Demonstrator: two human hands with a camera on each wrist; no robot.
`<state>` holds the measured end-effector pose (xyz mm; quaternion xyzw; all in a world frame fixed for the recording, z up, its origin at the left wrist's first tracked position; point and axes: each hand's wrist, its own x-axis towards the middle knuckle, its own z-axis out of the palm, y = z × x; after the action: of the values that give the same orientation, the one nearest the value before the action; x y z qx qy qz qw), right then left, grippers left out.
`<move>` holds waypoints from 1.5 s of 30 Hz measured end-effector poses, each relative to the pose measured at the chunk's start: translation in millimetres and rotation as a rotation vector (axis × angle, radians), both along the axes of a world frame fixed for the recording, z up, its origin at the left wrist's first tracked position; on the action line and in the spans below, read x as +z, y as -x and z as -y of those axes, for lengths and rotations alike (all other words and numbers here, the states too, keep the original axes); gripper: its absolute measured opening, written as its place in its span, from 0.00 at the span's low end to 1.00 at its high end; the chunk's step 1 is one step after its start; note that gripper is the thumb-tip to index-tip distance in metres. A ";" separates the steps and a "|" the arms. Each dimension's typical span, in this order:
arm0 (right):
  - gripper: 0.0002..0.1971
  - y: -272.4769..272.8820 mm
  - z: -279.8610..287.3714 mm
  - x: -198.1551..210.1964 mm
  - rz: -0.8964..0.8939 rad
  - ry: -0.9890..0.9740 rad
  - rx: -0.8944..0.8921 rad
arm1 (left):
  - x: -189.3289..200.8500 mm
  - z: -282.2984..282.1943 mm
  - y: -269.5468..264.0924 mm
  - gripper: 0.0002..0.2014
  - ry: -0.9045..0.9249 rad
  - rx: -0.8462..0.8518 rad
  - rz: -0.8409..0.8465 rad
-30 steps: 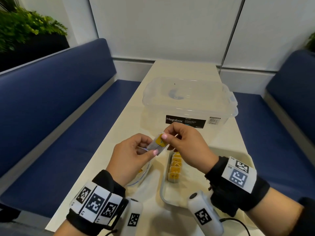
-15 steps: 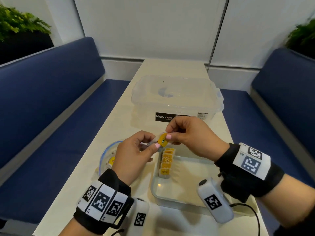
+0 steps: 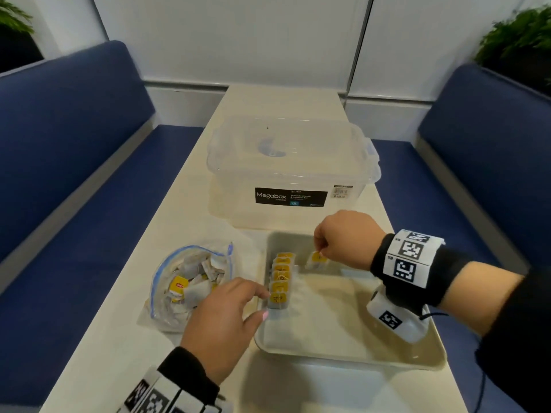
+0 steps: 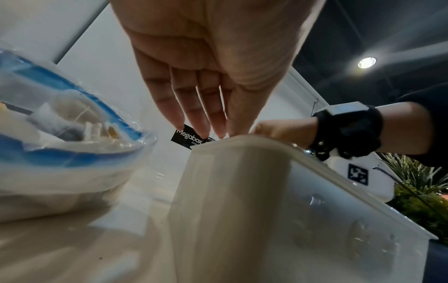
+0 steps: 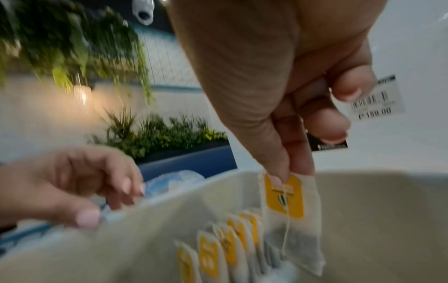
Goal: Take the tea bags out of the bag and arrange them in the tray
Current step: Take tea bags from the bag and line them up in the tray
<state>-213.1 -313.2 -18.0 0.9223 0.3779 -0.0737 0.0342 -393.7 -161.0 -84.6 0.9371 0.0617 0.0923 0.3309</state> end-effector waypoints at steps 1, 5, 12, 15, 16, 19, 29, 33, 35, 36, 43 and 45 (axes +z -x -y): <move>0.08 -1.6 -2.7 -4.8 0.017 0.048 0.009 | -1.9 -0.3 0.8 0.13 0.002 -0.006 0.001; 0.10 -8.5 -14.2 -23.0 0.052 0.181 0.034 | -7.1 -2.5 2.5 0.14 -0.006 -0.035 0.018; 0.09 -12.1 -29.2 -36.7 0.083 0.275 0.059 | -7.6 -3.3 1.2 0.14 0.048 -0.037 -0.043; 0.09 -10.2 -33.2 -37.6 0.088 0.311 0.052 | -6.2 -3.4 1.8 0.14 0.057 -0.046 -0.061; 0.09 -9.3 -34.5 -38.3 0.089 0.321 0.051 | -6.1 -3.4 2.0 0.14 0.055 -0.050 -0.061; 0.11 -6.5 -37.8 -40.6 0.092 0.329 0.068 | -5.5 -3.0 1.9 0.13 0.053 -0.056 -0.073; 0.16 -3.2 -40.7 -40.2 0.078 0.325 0.066 | -2.9 -2.2 2.2 0.13 0.046 -0.049 -0.073; 0.16 -3.2 -38.7 -42.3 0.076 0.306 0.063 | -1.8 -1.0 2.3 0.13 0.057 -0.042 -0.078; 0.17 -2.7 -38.7 -43.4 0.085 0.293 0.064 | -1.6 -2.0 2.6 0.12 0.083 -0.022 -0.073; 0.16 -2.8 -38.4 -42.7 0.089 0.281 0.056 | -0.2 -2.9 2.4 0.12 0.100 -0.007 -0.067; 0.11 1.3 -27.1 -13.1 0.130 0.030 -0.027 | 15.5 -57.2 3.0 0.11 -0.220 0.357 -0.078; 0.12 5.0 -24.5 -4.6 0.121 -0.047 -0.042 | 18.3 -69.4 -3.4 0.14 -0.473 0.363 -0.282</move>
<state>-218.0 -288.7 -22.6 0.9334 0.3571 -0.0095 0.0339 -390.3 -91.6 -66.3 0.9653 0.2497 0.0307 0.0704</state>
